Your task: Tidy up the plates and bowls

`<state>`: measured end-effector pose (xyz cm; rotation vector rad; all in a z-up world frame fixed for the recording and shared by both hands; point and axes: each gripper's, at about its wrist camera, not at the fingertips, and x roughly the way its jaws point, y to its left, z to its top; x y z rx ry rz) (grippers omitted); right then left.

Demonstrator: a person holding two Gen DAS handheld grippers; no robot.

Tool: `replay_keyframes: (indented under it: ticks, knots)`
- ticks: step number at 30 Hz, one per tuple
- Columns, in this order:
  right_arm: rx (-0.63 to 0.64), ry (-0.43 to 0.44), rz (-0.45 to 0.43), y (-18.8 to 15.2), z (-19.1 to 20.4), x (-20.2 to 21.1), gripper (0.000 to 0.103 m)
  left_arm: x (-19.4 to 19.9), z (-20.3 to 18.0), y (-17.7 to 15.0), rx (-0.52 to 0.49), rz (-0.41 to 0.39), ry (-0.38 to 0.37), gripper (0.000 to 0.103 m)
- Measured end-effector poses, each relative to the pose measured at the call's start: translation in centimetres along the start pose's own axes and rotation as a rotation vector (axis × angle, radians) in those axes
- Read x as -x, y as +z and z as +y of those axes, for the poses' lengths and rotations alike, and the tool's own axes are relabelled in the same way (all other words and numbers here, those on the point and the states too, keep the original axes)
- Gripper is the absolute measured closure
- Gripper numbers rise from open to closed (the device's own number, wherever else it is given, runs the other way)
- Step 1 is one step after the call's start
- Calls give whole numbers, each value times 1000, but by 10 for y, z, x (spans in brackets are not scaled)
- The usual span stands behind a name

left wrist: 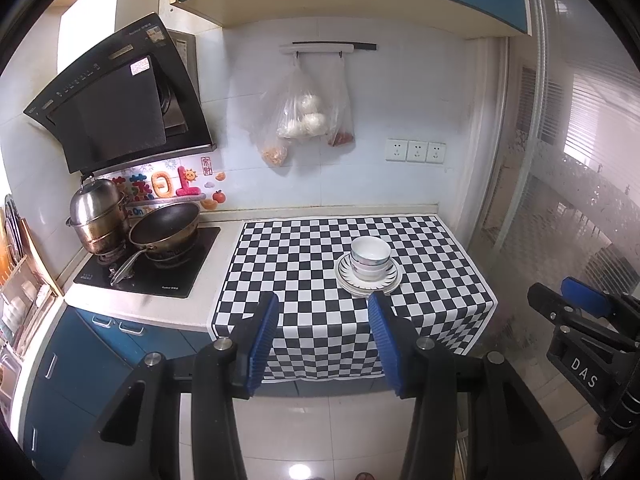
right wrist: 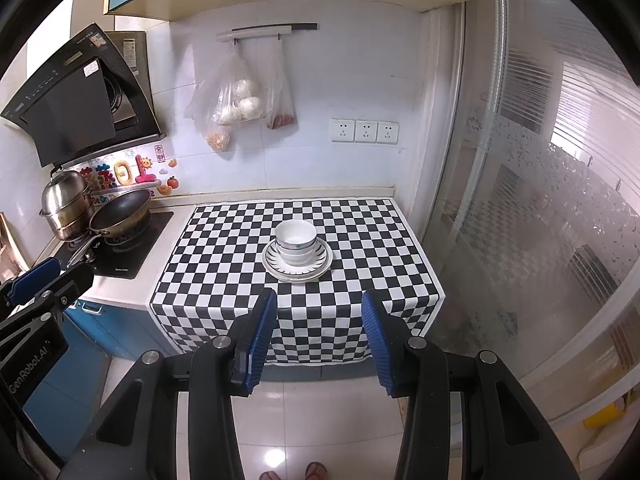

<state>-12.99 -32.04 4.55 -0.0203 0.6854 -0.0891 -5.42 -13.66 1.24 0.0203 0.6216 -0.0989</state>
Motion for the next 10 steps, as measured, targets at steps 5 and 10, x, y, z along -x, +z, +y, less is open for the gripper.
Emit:
replay_keyframes:
  ticks: [5, 10]
  knots:
    - [3, -2, 1, -1, 1, -1, 56, 1, 1, 0, 4, -6, 4, 59]
    - [2, -3, -1, -2, 1, 0, 56, 2, 4, 1, 11, -9, 5, 59]
